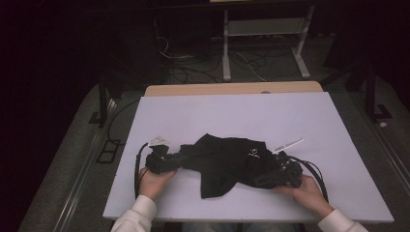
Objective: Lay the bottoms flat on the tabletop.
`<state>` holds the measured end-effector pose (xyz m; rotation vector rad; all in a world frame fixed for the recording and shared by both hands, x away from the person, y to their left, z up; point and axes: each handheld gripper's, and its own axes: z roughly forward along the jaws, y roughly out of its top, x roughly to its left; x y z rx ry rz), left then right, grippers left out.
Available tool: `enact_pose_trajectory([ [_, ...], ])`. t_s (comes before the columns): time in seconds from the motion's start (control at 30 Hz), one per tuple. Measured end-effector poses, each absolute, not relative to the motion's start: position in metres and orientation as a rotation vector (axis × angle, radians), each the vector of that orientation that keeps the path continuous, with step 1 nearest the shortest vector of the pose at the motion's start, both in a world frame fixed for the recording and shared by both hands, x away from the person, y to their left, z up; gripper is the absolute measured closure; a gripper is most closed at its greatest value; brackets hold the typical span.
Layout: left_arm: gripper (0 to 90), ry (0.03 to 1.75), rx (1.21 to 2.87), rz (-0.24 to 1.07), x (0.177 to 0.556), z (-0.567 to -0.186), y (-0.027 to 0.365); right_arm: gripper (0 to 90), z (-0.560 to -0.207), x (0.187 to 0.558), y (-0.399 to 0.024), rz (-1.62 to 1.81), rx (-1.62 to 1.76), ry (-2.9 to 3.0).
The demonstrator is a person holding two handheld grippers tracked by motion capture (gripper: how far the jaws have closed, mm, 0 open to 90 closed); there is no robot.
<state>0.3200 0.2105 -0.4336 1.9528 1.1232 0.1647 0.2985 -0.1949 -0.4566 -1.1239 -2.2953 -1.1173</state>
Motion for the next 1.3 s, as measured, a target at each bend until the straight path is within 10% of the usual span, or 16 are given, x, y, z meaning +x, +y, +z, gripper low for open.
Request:
enact_pose_trajectory([
  [0.27, 45.9, 0.960, 1.990, 0.329, 0.320, -0.405, 0.201, 85.3, -0.457, 0.299, -0.196, -1.118, -1.126, -2.291],
  [0.8, 41.5, 0.765, 2.269, 0.228, 0.353, -0.436, 0.143, 85.0, -0.459, 0.301, -0.195, -1.106, -1.113, -2.292],
  [1.13, 81.2, 0.782, 2.319, 0.233, 0.366, -0.441, 0.145, 84.2, -0.459, 0.301, -0.195, -1.100, -1.108, -2.296],
  [1.3, 84.5, 0.859, 2.237, 0.237, 0.368, -0.437, 0.159, 67.8, -0.452, 0.300, -0.199, -1.120, -1.139, -2.312],
])
